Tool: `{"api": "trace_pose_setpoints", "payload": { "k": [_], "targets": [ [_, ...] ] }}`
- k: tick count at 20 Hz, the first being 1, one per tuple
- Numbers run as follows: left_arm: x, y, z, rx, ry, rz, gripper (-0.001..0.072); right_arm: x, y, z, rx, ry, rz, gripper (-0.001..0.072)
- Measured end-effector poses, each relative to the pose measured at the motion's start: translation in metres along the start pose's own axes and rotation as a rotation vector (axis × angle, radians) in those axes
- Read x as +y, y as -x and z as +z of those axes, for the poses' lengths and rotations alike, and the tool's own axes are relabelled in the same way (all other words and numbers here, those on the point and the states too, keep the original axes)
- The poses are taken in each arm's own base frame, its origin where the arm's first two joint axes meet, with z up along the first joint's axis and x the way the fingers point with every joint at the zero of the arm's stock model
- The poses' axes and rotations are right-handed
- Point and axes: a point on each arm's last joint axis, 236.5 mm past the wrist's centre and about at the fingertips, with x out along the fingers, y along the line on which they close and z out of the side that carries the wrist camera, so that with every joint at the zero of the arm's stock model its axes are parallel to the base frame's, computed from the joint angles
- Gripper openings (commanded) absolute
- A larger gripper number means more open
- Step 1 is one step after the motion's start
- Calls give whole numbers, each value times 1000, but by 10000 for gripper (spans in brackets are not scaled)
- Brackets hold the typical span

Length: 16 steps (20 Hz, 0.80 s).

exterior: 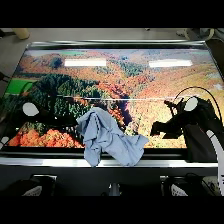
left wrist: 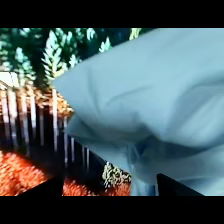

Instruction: Fold the shirts.

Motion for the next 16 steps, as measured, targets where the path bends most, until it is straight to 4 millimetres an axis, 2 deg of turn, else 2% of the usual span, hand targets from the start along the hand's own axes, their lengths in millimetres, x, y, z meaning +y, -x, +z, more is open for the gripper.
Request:
{"api": "trace_pose_setpoints", "payload": {
  "k": [3, 7, 8, 9, 10, 13, 14, 15, 16],
  "targets": [
    [-9, -25, -2, 18, 8, -33, 714, -2, -15, -6, 18, -16, 16, 707],
    [-12, -51, 1, 26, 33, -47, 704, 1, -37, -13, 65, -39, 62, 706],
    [-13, -56, 1, 28, 42, -52, 645, 3, -42, -13, 75, -45, 78, 706],
    [-13, -61, 2, 26, 48, -54, 522, 5, -47, -14, 88, -51, 93, 706],
    [-14, -65, 4, 21, 53, -56, 493, 7, -52, -13, 96, -60, 110, 706],
    [-13, -77, 7, 16, 73, -55, 122, 13, -62, -10, 114, -81, 151, 706],
    [-12, -80, 7, 18, 78, -53, 100, 14, -65, -8, 117, -88, 161, 705],
    [-12, -81, 8, 16, 87, -54, 29, 15, -67, -8, 121, -94, 170, 705],
    [-12, -83, 8, 15, 89, -54, 29, 16, -69, -8, 129, -100, 179, 705]
  ]
}}
